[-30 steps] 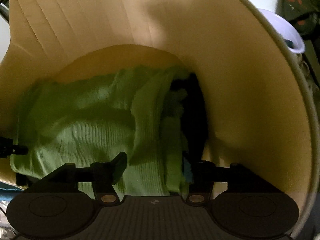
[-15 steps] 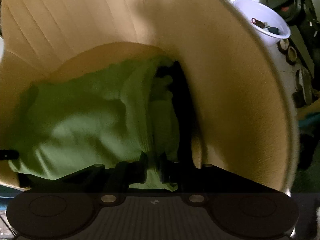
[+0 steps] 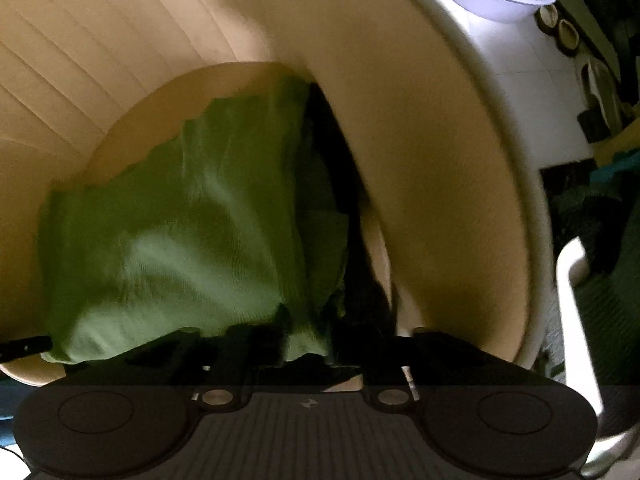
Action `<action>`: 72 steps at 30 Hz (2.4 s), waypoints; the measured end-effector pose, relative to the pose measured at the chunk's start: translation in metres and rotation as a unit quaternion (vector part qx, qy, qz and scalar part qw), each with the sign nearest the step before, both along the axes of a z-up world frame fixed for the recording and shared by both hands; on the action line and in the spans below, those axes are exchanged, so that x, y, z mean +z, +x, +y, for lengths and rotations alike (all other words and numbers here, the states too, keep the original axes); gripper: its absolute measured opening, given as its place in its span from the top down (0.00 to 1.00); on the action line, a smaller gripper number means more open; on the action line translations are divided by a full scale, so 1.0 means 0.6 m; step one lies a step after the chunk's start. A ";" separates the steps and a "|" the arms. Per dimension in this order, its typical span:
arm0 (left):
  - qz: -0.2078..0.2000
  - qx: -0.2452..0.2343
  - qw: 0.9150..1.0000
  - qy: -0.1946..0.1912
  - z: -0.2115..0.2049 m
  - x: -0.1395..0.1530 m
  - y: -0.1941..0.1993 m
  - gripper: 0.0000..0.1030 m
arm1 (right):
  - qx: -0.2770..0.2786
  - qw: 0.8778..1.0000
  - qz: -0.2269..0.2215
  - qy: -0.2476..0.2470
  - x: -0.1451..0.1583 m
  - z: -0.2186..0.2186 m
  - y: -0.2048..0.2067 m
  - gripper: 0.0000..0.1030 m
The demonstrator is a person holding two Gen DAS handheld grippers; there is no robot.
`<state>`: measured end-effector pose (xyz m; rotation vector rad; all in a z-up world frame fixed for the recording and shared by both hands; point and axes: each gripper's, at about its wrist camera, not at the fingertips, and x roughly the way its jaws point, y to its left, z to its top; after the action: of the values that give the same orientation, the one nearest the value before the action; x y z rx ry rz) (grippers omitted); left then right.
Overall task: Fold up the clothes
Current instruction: 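Lower the shirt onto the chair's black cushion with both grippers, then open both grippers, release the shirt and smooth it flat on the seat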
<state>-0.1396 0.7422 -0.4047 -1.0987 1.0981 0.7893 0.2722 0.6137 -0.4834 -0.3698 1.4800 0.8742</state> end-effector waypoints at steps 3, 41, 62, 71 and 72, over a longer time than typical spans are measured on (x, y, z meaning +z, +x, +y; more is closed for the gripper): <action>-0.028 0.035 0.999 -0.011 -0.017 0.004 -0.011 0.50 | -0.020 1.000 -0.009 0.019 0.019 -0.015 -0.023 0.51; -0.024 0.195 0.980 -0.045 0.061 -0.119 -0.004 0.67 | -0.187 0.976 0.041 0.108 0.039 -0.047 -0.035 0.95; 0.062 0.147 0.987 0.017 -0.010 -0.086 0.010 0.90 | -0.155 0.987 0.033 0.030 -0.013 -0.099 -0.057 0.95; 0.092 0.089 0.990 0.067 -0.013 -0.042 0.047 0.58 | -0.075 0.995 -0.042 -0.046 -0.031 -0.096 -0.100 0.39; 0.082 0.071 0.991 0.081 -0.017 -0.030 0.058 0.58 | -0.071 0.995 -0.056 -0.043 -0.012 -0.101 -0.107 0.40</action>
<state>-0.1046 0.7320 -0.4225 -0.9953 1.0794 1.0788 0.2083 0.5529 -0.4905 -0.3675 1.4251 0.6674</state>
